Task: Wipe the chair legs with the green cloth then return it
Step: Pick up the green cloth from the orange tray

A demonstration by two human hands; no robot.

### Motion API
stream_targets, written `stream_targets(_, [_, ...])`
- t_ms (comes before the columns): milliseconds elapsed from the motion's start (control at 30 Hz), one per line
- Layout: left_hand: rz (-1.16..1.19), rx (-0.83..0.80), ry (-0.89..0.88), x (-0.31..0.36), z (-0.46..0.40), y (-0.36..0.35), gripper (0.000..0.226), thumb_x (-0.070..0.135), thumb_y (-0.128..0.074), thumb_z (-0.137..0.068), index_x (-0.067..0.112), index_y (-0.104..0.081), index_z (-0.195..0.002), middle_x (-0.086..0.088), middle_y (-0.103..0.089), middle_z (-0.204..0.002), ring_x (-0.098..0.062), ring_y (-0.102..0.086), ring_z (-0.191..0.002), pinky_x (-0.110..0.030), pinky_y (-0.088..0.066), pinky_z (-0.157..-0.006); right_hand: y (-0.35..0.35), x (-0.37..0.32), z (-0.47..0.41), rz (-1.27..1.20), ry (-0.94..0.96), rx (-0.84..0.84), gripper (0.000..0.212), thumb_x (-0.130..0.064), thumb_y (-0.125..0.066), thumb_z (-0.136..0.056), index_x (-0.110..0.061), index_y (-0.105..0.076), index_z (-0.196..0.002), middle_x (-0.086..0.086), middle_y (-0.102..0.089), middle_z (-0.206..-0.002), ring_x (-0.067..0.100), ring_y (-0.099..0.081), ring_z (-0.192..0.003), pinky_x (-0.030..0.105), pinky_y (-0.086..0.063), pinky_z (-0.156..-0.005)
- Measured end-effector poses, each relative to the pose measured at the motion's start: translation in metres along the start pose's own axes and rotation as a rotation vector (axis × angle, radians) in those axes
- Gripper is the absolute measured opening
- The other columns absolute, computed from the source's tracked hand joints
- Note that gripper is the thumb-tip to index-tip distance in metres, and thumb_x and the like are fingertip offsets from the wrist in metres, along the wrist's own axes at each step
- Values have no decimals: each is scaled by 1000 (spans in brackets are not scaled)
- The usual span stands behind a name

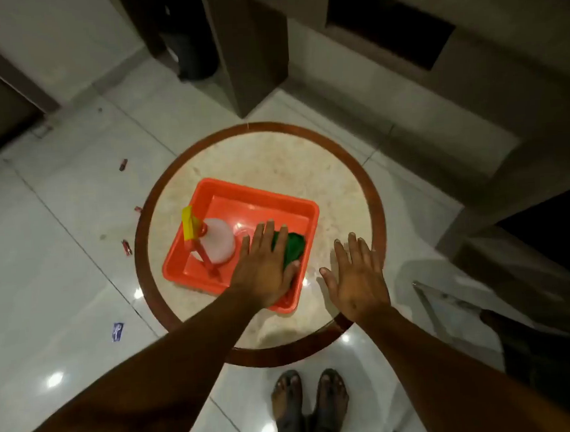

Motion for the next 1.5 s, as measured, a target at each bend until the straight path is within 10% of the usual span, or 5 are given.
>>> stream_targets(433, [101, 2, -19, -18, -38, -63, 72, 51, -36, -97, 36, -12, -163, -14, 0, -175, -40, 6, -161, -66, -3, -126, -76, 13, -35, 135, 44, 141, 74, -58, -30, -103, -11, -26, -161, 22, -21, -168, 40, -18, -157, 50, -3, -124])
stream_targets(800, [61, 45, 60, 1, -36, -50, 58, 31, -48, -104, 29, -33, -160, -19, -26, -167, -41, -18, -153, -63, -29, -115, -79, 18, -25, 119, 69, 112, 76, -60, -23, -105, -14, -13, -164, 19, -7, -171, 38, -7, -159, 50, 2, -127])
stream_targets(1500, [193, 359, -130, 156, 194, -21, 69, 1, -67, -84, 23, -55, -149, -19, -42, -157, -42, -35, -142, -56, -41, -105, -39, 124, 236, 133, -37, 127, 74, -58, -21, -106, -17, -8, -165, 15, 1, -173, 34, 1, -160, 49, 6, -127])
Point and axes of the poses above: each hand's wrist, its own z-axis away from the middle knuckle, its own y-axis out of the back of the hand, x = y × z, the point moved 4 cm from there along -z, towards the middle knuckle
